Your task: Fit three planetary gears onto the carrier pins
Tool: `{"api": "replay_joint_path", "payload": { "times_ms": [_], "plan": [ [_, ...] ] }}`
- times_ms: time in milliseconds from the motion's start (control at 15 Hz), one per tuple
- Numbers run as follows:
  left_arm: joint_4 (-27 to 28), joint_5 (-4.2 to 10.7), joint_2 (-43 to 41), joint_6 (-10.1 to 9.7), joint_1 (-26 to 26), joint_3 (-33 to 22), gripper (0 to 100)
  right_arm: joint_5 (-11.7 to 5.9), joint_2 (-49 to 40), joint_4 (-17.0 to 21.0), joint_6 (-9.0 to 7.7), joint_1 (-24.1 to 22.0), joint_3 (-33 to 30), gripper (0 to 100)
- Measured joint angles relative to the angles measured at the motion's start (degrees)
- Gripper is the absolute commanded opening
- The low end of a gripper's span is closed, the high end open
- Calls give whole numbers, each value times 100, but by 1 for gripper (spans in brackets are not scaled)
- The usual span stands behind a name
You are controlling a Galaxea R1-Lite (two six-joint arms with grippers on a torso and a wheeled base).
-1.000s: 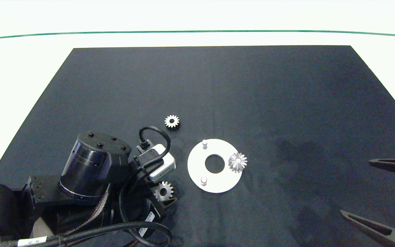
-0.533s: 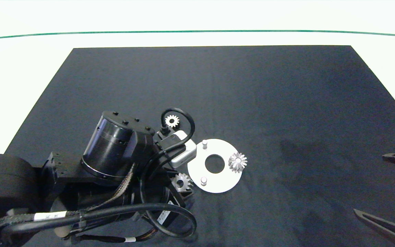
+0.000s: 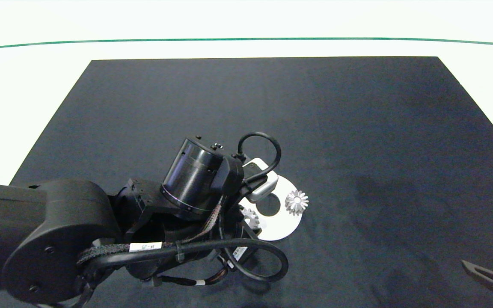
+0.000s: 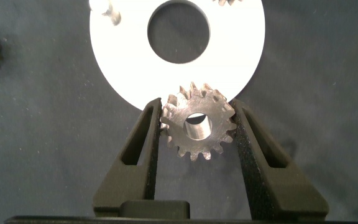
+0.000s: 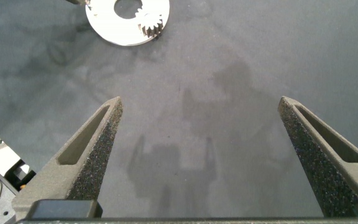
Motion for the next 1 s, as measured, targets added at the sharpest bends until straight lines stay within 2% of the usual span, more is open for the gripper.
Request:
{"api": "replay_joint_path", "payload": {
  "times_ms": [200,733,867,1000],
  "plan": [
    [601,16,67,6,-22,-306,19,0,-23,1,0,0,11,100],
    [625,27,190,4,-236,-506,19,-4,-34,0,-11,0,24,100],
    [623,123,286,20,-256,-545,19,-6,-37,0,-9,0,24,100],
    [619,140,354,52,-245,-581,19,-6,-39,0,-9,0,24,100]
  ]
}}
